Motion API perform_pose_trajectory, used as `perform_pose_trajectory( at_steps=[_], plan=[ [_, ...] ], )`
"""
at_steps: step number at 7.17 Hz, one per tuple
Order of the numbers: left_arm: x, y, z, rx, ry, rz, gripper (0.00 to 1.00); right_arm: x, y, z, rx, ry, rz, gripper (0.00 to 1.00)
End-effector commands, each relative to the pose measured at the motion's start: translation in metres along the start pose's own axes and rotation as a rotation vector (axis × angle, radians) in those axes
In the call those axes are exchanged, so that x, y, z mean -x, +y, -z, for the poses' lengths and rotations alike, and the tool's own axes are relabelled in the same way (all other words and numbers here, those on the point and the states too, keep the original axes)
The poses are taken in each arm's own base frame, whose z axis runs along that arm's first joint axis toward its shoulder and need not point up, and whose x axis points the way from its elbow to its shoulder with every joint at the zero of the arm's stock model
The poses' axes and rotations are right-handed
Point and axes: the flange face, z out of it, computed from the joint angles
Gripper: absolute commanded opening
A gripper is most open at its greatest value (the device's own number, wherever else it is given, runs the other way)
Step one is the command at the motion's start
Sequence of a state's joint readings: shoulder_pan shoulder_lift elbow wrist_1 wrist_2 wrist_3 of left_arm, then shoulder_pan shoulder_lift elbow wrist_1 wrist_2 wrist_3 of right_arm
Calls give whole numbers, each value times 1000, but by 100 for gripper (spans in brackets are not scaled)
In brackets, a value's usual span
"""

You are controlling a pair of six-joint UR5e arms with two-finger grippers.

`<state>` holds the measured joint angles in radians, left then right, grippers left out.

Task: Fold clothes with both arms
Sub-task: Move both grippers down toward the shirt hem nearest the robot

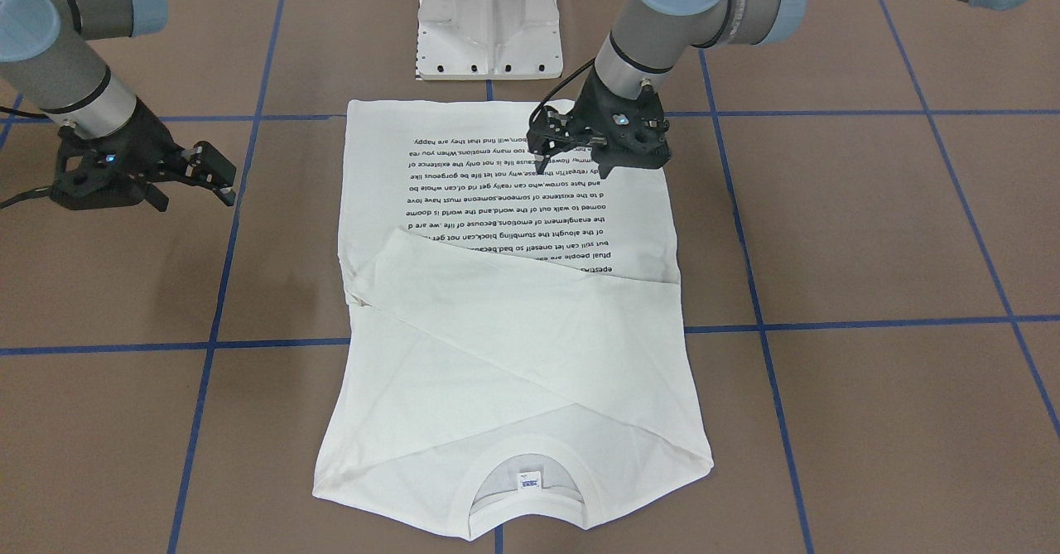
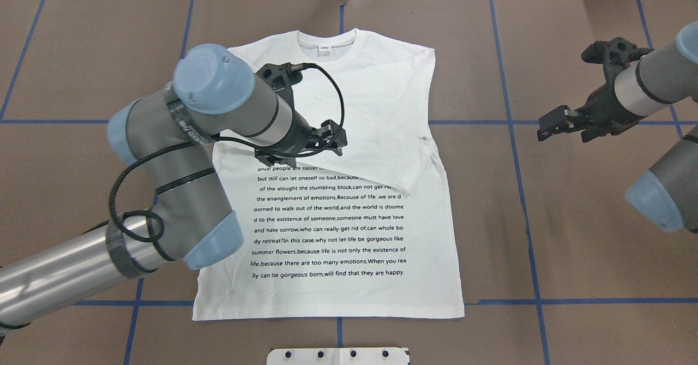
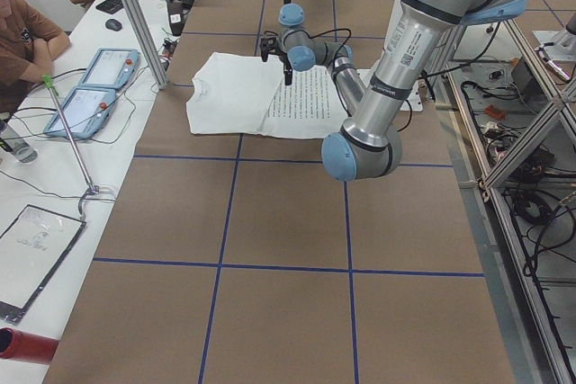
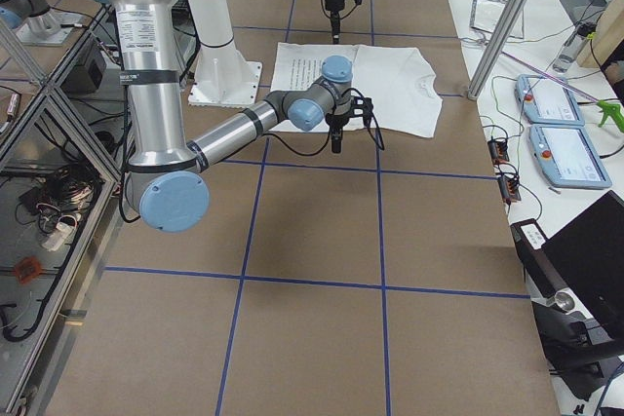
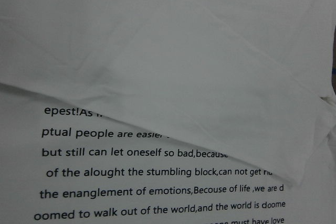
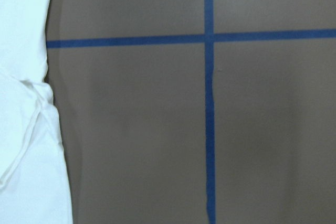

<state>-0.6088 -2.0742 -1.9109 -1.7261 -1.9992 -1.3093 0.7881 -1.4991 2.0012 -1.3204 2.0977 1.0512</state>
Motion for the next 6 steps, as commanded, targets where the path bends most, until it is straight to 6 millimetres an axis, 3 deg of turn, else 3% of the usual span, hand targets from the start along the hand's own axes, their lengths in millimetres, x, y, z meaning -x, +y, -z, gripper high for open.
perform_pose_trajectory(
  at_steps=[1, 2, 4, 6],
  plan=[
    [65, 22, 18, -28, -60, -26, 99, 48, 70, -15, 8, -5, -42, 100],
    [89, 31, 24, -24, -81, -49, 99, 74, 110, -24, 4, -7, -47, 100],
    [107, 34, 20, -15, -107, -47, 99, 111, 194, -58, -29, 13, -73, 100],
    [105, 34, 20, -14, -103, -48, 99, 118, 221, -75, 1, 33, -53, 100]
  ],
)
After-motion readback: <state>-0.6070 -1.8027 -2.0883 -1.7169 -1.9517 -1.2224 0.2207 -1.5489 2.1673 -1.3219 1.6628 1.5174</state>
